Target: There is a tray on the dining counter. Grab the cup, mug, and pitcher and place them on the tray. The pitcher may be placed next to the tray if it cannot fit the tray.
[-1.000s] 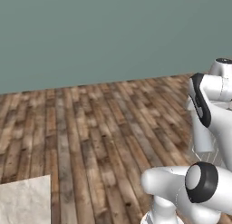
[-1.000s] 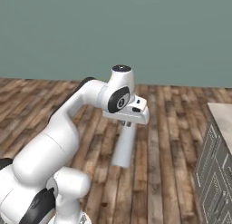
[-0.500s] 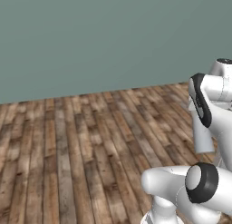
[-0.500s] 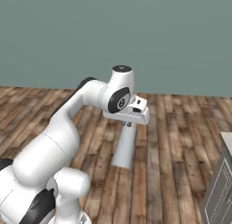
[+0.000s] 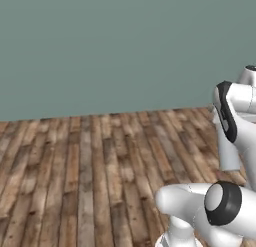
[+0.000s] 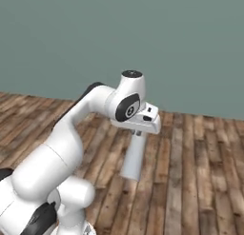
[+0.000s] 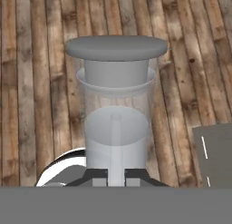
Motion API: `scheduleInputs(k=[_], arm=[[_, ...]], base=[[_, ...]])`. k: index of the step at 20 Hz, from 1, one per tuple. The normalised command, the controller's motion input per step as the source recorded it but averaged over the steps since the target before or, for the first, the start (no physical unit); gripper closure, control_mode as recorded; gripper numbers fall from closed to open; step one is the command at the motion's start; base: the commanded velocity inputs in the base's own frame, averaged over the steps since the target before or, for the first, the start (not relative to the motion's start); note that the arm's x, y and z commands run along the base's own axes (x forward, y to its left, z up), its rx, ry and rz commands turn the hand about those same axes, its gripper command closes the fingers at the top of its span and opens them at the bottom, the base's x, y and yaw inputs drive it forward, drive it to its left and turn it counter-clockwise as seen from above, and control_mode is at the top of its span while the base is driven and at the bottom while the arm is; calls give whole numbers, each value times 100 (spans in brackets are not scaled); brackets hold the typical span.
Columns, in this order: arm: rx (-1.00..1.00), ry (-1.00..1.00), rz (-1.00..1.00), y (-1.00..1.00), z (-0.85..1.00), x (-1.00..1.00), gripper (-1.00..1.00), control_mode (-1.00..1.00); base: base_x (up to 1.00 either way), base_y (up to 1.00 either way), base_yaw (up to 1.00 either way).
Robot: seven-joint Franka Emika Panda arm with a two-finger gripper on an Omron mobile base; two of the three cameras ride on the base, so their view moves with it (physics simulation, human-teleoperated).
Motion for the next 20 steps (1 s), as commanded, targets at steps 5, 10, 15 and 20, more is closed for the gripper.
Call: scheduleInputs(k=[5, 10, 15, 20], arm=[[0, 0, 0, 0, 0, 0, 100, 100], [0, 0, 0, 0, 0, 0, 100, 100], [0, 0, 0, 0, 0, 0, 100, 100], [0, 0, 0, 0, 0, 0, 100, 100]], base=[[100, 0, 66], [100, 0, 70], [100, 0, 68], [100, 0, 71]])
